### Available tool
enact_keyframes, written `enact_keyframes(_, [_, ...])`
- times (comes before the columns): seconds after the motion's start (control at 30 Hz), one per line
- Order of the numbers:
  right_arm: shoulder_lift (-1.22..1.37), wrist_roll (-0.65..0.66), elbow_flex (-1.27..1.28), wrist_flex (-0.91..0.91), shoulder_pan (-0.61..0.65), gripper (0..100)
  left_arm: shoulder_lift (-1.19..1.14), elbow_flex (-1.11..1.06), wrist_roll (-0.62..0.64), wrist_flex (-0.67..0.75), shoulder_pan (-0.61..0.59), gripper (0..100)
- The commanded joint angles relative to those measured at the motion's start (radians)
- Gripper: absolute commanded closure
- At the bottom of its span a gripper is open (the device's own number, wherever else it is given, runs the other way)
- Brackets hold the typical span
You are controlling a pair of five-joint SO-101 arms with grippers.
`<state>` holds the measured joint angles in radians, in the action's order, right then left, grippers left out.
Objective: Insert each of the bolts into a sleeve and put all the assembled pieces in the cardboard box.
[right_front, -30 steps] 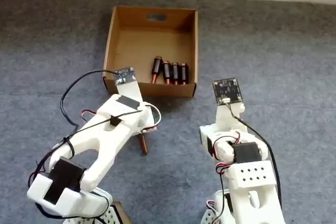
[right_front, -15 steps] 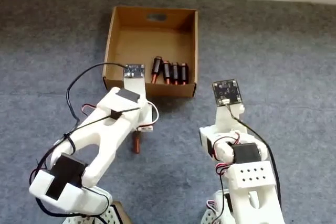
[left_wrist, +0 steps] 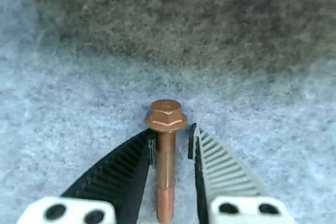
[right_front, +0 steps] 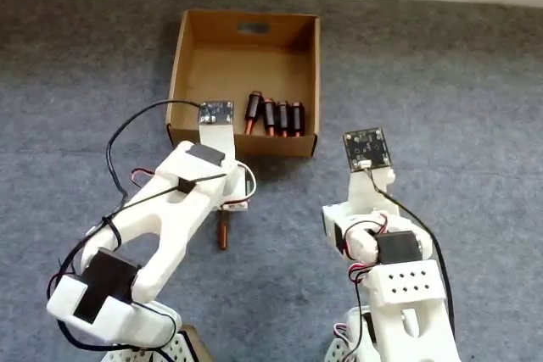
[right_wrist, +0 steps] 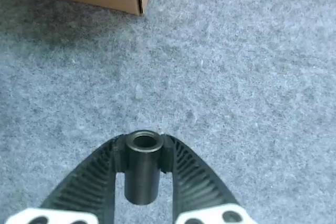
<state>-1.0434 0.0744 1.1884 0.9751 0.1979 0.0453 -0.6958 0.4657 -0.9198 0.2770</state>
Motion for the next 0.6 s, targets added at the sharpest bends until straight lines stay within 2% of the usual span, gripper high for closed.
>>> enact_keyframes(0.0, [-0.028, -0.002, -0.005, -0.015, 0.008, 99.3, 0.005, -0.030, -0.008, 0.077, -0.013, 87])
enact_keyframes(0.1, [-0.099, -0.002, -0.001, -0.008, 0.008, 99.3, 0.007, -0.038, -0.006, 0.089, -0.015, 88])
enact_keyframes(0.2, [-0.214, -0.002, 0.039, -0.010, 0.008, 99.3, 0.007, -0.036, -0.005, 0.091, -0.010, 99])
enact_keyframes(0.47, [-0.444, -0.002, 0.065, -0.007, 0.008, 99.3, 0.071, -0.021, -0.009, 0.081, -0.008, 99])
enact_keyframes(0.57, [-0.460, 0.000, 0.058, -0.012, 0.008, 99.3, 0.188, 0.012, -0.011, 0.009, -0.008, 99])
